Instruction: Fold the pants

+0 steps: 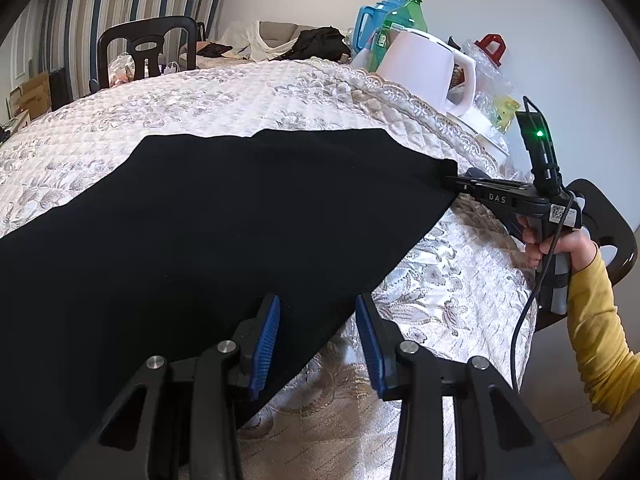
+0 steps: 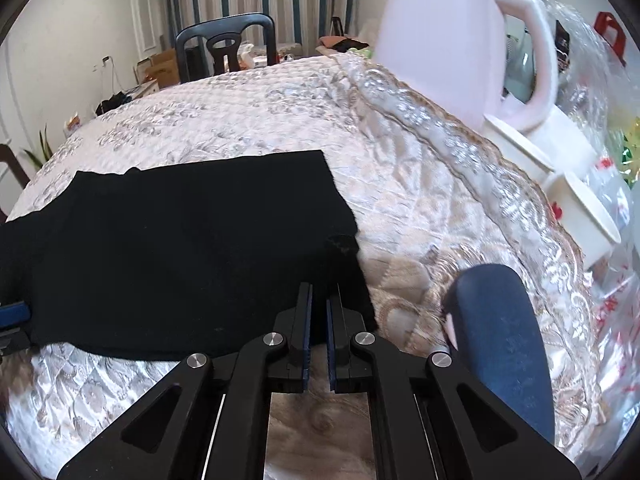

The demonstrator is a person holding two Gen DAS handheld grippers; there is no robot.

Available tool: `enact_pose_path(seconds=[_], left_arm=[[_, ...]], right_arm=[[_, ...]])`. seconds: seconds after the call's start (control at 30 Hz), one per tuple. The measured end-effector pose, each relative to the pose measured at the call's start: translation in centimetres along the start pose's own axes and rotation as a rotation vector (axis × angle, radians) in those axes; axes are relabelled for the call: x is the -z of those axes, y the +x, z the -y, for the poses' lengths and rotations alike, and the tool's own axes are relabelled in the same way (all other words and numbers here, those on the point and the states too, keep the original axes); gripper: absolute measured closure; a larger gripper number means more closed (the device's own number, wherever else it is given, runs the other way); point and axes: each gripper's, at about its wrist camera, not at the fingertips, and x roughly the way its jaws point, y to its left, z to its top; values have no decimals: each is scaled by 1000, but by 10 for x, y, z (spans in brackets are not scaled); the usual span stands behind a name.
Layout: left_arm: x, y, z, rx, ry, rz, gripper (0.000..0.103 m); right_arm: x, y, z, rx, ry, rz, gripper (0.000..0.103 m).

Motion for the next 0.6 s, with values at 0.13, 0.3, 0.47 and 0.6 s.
enact_pose_path(seconds=[0.13, 0.3, 0.47, 0.6], left_arm=[[1, 0, 5, -10, 24, -4, 58], [1, -1, 5, -7, 22, -3, 58], [0, 0, 7, -7, 25, -2, 58], [-2, 1, 8, -30, 21, 2, 56]], right_arm=[[4, -18, 13, 41, 39, 37, 99], [8, -31, 30, -38, 139, 53, 83], [10, -23, 22, -64, 116, 28, 62], [3, -5, 16, -68, 114, 9, 52]])
